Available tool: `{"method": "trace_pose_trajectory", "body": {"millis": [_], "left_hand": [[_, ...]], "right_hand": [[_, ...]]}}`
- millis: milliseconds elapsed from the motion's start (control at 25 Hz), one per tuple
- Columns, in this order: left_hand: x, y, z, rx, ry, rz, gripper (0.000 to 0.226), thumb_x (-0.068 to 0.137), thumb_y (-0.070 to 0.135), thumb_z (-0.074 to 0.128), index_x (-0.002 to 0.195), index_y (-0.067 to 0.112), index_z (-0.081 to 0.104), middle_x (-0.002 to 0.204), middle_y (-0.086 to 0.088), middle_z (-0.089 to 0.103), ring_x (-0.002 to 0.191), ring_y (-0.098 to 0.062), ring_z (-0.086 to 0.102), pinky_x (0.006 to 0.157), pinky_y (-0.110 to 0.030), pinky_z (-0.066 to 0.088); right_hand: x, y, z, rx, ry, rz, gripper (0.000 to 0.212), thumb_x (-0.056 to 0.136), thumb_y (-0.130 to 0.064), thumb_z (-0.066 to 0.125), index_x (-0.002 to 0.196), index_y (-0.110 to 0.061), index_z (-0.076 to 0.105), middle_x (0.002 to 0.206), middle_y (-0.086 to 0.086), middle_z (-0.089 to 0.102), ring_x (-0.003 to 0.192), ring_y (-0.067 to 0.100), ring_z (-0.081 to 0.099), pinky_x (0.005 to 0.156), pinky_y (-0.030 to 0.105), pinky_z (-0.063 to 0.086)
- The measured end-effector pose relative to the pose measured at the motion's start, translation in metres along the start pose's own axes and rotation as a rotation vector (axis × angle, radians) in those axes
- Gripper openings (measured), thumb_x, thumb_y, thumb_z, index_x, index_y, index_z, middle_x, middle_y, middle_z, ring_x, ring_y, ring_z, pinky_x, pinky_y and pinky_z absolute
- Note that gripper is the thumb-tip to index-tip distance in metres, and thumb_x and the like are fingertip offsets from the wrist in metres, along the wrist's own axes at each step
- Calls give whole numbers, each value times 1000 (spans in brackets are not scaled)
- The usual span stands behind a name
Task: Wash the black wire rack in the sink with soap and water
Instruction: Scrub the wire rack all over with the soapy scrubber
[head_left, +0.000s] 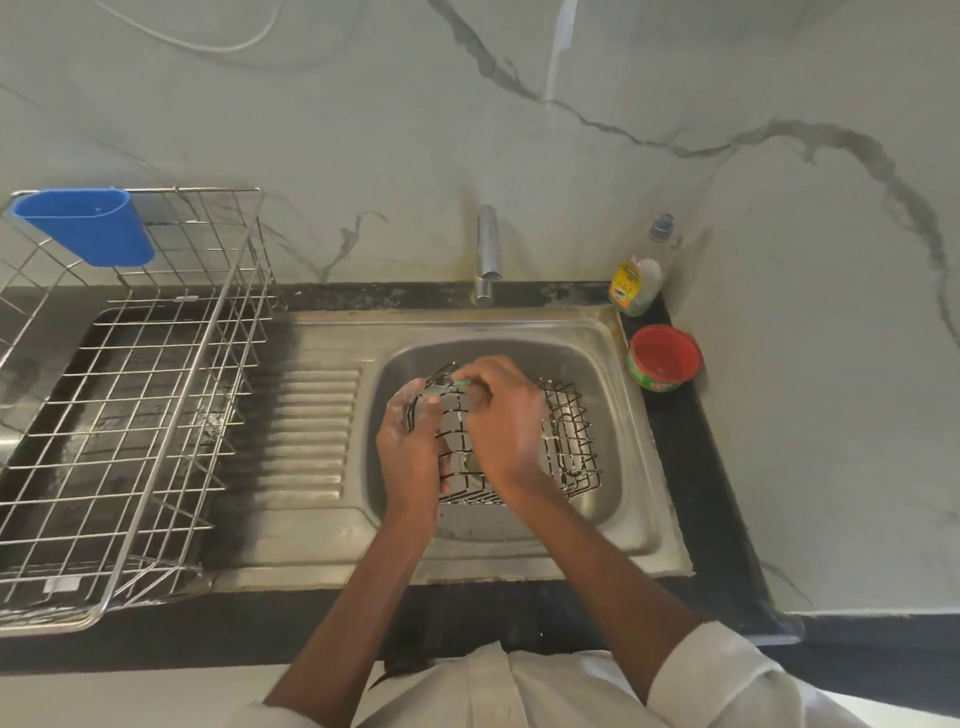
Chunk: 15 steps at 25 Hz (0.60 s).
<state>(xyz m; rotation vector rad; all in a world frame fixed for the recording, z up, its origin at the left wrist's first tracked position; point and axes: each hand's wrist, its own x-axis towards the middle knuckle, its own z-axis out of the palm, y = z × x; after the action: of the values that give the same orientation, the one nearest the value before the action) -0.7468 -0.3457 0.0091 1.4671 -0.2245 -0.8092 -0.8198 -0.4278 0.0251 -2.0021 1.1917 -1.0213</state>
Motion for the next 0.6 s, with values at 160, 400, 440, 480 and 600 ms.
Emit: {"method": "trace_pose_trajectory", "body": {"millis": [160, 400, 440, 480, 600], "left_hand": [[1, -4, -8, -60, 29, -47, 28, 104, 26, 68, 130, 34, 69, 64, 3, 54, 42, -11, 38, 35, -22, 30], [-7, 2, -14, -46, -6, -81, 26, 104, 23, 65, 122, 41, 70, 57, 6, 50, 41, -9, 39, 33, -18, 26], [-7, 2, -14, -47, -9, -82, 26, 104, 24, 66, 120, 43, 71, 59, 5, 49, 41, -9, 39, 32, -18, 26], [-8, 2, -13, -48, -12, -85, 25, 103, 24, 66, 119, 43, 71, 63, 5, 52, 42, -9, 40, 33, -18, 26], [-9, 0, -6, -38, -16, -101, 24, 103, 26, 66, 121, 41, 70, 79, 5, 61, 44, -8, 43, 34, -18, 25]], "right_hand": [[4, 44, -22, -27, -5, -13, 36, 88, 13, 63, 90, -17, 81, 93, -8, 76, 83, 4, 70, 72, 17, 56], [1, 110, -62, -316, 101, 424, 32, 90, 10, 61, 104, -12, 80, 105, 5, 78, 81, 13, 67, 67, 18, 44], [-1, 107, -60, -328, 104, 439, 32, 92, 9, 61, 107, -12, 79, 107, 6, 78, 80, 11, 64, 67, 19, 45], [-2, 98, -56, -308, 95, 406, 32, 92, 8, 61, 108, -12, 79, 108, 5, 77, 79, 9, 64, 67, 18, 47], [-8, 48, -32, -162, 7, 57, 34, 88, 12, 63, 103, -13, 80, 103, 2, 77, 78, 6, 68, 71, 6, 51]]}}
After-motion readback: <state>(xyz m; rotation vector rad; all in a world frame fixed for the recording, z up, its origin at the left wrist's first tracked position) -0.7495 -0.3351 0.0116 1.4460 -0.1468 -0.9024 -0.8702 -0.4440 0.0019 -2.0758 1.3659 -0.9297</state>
